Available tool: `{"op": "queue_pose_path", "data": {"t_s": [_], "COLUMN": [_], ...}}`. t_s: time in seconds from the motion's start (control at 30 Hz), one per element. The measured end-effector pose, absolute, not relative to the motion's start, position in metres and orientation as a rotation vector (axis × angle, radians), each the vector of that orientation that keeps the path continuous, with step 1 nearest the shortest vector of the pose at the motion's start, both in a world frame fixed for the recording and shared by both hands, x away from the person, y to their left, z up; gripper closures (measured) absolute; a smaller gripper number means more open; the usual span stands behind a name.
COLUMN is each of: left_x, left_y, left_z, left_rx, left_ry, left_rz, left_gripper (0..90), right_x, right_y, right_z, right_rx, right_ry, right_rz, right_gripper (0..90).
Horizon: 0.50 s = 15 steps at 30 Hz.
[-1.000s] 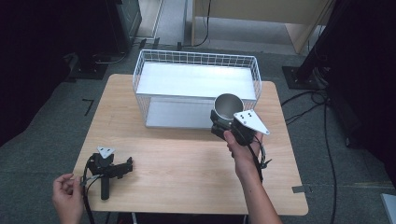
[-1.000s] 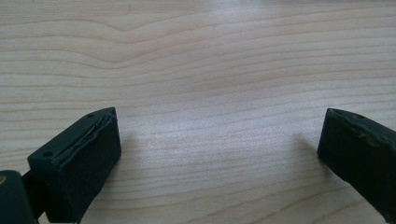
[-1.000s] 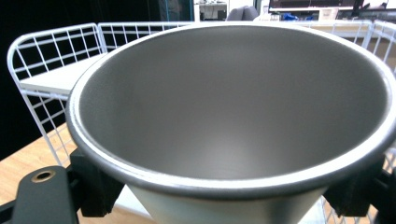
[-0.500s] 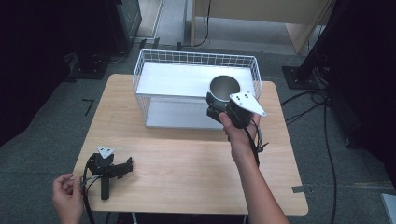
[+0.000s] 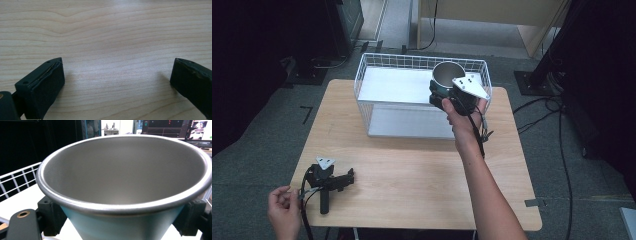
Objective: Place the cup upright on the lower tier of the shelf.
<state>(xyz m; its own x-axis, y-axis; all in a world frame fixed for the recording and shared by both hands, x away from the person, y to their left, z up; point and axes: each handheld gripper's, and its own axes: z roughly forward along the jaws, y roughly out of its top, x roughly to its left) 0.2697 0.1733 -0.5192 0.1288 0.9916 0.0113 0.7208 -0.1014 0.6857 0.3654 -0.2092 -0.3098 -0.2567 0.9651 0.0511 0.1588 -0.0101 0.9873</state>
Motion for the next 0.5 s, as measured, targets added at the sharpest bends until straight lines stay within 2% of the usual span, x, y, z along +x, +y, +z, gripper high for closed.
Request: {"op": "queue_pose_path", "data": {"t_s": [0.5], "left_x": [0.270], "left_y": [0.173], "left_z": [-0.519], "left_rx": [1.882], "left_ry": [1.645], "left_rz": [0.666], "left_gripper": [0.0], "right_x": [0.408], "right_y": [-0.201], "right_z": [-0.315], "right_rx": [1.263], "right_ry": [1.534], "right_rz": [1.291], "right_gripper": [15.2]}}
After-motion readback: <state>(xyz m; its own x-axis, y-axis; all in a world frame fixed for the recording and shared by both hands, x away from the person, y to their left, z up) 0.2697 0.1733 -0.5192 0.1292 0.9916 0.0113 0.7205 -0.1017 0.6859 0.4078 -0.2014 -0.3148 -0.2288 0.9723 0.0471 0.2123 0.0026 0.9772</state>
